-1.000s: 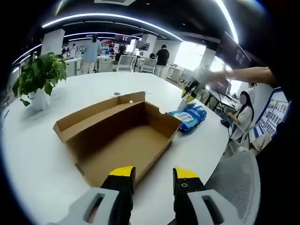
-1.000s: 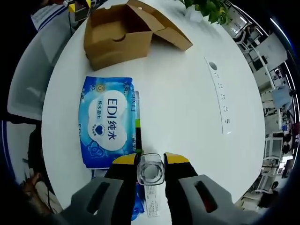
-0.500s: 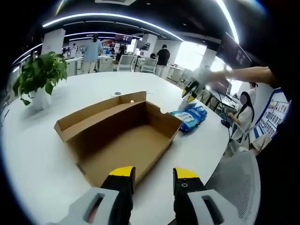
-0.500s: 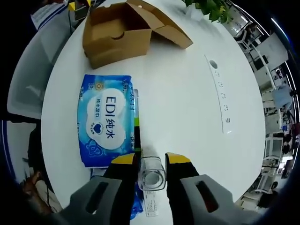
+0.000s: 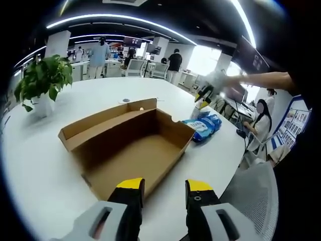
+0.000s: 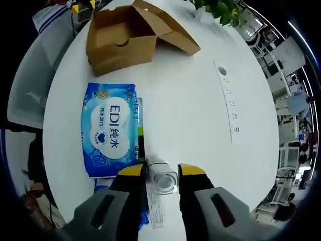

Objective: Operate the shoe box by opening the lid, removing the specified soft item, and placing it in the target area until the item is outside and the box remains undamaged.

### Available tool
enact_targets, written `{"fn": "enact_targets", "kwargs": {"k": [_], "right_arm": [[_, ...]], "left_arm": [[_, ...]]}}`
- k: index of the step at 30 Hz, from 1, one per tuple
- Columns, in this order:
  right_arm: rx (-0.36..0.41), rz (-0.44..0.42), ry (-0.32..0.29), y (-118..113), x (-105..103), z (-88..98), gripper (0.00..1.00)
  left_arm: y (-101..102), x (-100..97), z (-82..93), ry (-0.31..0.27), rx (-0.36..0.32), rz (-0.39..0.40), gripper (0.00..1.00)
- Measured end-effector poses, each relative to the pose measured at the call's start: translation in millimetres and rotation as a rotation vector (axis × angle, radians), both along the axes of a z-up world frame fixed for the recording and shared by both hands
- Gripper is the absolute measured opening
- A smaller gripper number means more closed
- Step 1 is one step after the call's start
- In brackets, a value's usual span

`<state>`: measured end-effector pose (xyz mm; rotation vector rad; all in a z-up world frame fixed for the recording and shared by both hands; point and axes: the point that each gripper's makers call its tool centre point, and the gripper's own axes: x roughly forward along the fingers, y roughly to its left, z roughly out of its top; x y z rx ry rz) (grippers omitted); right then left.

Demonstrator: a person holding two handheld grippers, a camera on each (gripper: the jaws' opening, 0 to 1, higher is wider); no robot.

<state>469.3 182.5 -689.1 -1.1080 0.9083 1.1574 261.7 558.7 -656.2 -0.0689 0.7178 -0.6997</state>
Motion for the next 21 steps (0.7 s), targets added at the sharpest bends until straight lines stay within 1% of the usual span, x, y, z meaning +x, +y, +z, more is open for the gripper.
{"fn": "enact_targets", "kwargs": {"k": [5, 6, 8, 11, 15, 18, 20, 21], "right_arm": [[0.023, -0.006, -0.034, 3.5, -0.3, 11.9, 0.24], [0.028, -0.006, -0.039, 4.7, -1.5, 14.8, 0.24], [0.031, -0.008, -0.054, 4.9, -1.2, 18.2, 0.24], [0.037, -0.016, -0.077, 4.4, -1.4, 25.5, 0.25], [0.062, -0.026, -0.114, 6.9, -3.2, 39.6, 0.25], [0.109, -0.063, -0.142, 11.2, -1.8, 51.6, 0.25], [0.161, -0.112, -0.161, 16.5, -1.5, 61.1, 0.26], [0.205, -0.127, -0.165, 22.8, -3.5, 66.4, 0.26]], "left_arm": [[-2.1, -0.5, 3.9, -0.006, -0.018, 0.004, 0.32], [-3.3, 0.1, 5.9, -0.006, -0.041, 0.011, 0.32], [-3.8, 1.2, 7.7, -0.009, -0.06, 0.017, 0.33], [-5.1, 1.7, 9.2, -0.014, -0.068, 0.022, 0.33], [-5.7, 1.4, 12.3, -0.02, -0.079, 0.03, 0.33], [-2.9, 2.0, 14.9, -0.025, -0.101, 0.051, 0.33], [-0.1, 2.7, 14.9, -0.027, -0.11, 0.068, 0.33], [2.0, 3.0, 14.3, -0.028, -0.112, 0.08, 0.33]]}}
